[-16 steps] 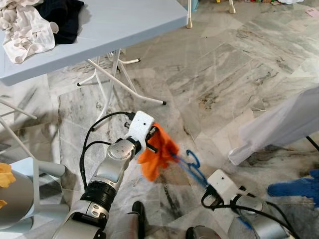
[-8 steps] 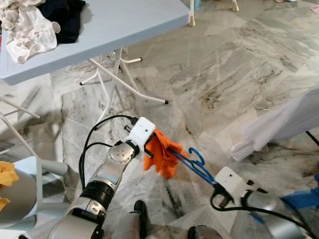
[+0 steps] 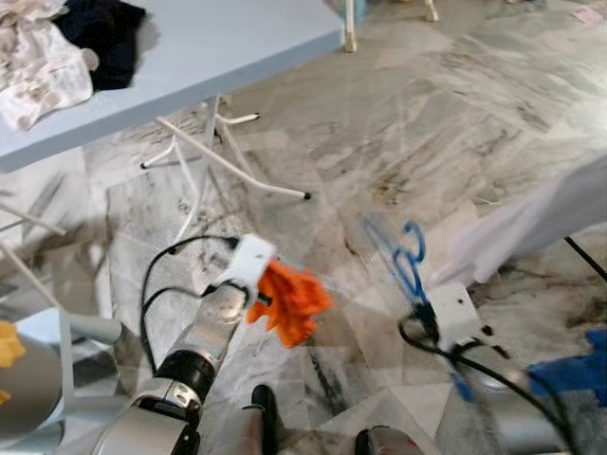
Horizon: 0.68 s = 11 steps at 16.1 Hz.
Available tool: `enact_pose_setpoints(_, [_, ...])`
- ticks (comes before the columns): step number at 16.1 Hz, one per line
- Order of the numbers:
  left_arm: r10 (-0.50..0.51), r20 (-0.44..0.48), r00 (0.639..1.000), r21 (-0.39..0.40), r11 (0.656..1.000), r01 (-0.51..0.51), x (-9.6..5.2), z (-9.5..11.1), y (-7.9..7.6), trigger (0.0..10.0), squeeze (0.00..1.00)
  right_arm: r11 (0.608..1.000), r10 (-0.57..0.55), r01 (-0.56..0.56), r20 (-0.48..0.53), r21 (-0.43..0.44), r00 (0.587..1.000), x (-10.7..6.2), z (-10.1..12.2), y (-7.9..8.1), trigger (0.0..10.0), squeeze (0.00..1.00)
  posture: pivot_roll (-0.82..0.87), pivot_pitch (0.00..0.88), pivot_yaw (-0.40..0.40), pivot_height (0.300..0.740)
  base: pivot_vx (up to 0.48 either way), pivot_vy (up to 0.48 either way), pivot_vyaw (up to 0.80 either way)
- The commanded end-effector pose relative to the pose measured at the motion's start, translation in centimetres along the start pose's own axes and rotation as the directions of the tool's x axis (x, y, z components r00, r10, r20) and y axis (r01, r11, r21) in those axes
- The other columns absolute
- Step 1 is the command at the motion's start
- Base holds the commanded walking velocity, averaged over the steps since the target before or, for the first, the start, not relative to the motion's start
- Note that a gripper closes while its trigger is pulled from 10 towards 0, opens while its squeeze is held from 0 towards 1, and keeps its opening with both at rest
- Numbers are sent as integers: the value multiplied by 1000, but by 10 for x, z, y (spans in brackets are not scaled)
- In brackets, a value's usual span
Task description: Hang hanger
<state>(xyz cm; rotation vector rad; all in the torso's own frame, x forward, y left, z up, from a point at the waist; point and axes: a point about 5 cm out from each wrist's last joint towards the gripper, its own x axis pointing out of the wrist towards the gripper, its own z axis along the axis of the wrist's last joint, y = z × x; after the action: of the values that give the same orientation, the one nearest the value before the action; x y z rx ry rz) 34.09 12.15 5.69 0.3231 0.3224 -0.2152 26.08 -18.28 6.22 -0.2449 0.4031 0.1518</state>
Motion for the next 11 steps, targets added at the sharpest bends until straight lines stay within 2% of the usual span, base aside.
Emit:
enact_pose_setpoints(1, [13, -19, 1000, -68, 998, -14, -3, -8, 3, 10000, 0, 995, -63, 58, 57, 86, 996, -1, 8, -1, 10000, 0, -123, 231, 94, 740, 0, 0, 0])
enact_pose_setpoints(2, [-22, 28, 999, -122, 992, 25, -4, -3, 0, 10000, 0, 981, -111, 93, 99, 173, 989, 1, 17, 4, 10000, 0, -125, 227, 92, 740, 0, 0, 0])
enact_pose_setpoints(3, [-44, 54, 998, -137, 989, 51, -5, 1, -2, 10000, 0, 974, -132, 107, 116, 200, 984, 1, 21, 7, 10000, 0, -125, 225, 91, 740, 0, 0, 0])
enact_pose_setpoints(4, [-89, 91, 992, -166, 981, 103, -8, 7, -7, 10000, 0, 958, -137, 105, 105, 265, 985, 2, 22, 14, 10000, 0, -124, 220, 89, 740, 0, 0, 0])
enact_pose_setpoints(7, [-130, 123, 984, -182, 972, 151, -12, 10, -12, 10000, 0, 957, -116, 88, 87, 276, 989, 0, 17, 22, 10000, 0, -120, 218, 86, 740, 0, 301, -683])
enact_pose_setpoints(11, [-129, 115, 985, -196, 969, 149, -14, 10, -8, 10000, 0, 951, -129, 100, 84, 292, 988, -2, 16, 24, 10000, 0, -122, 228, 84, 740, 0, 452, -800])
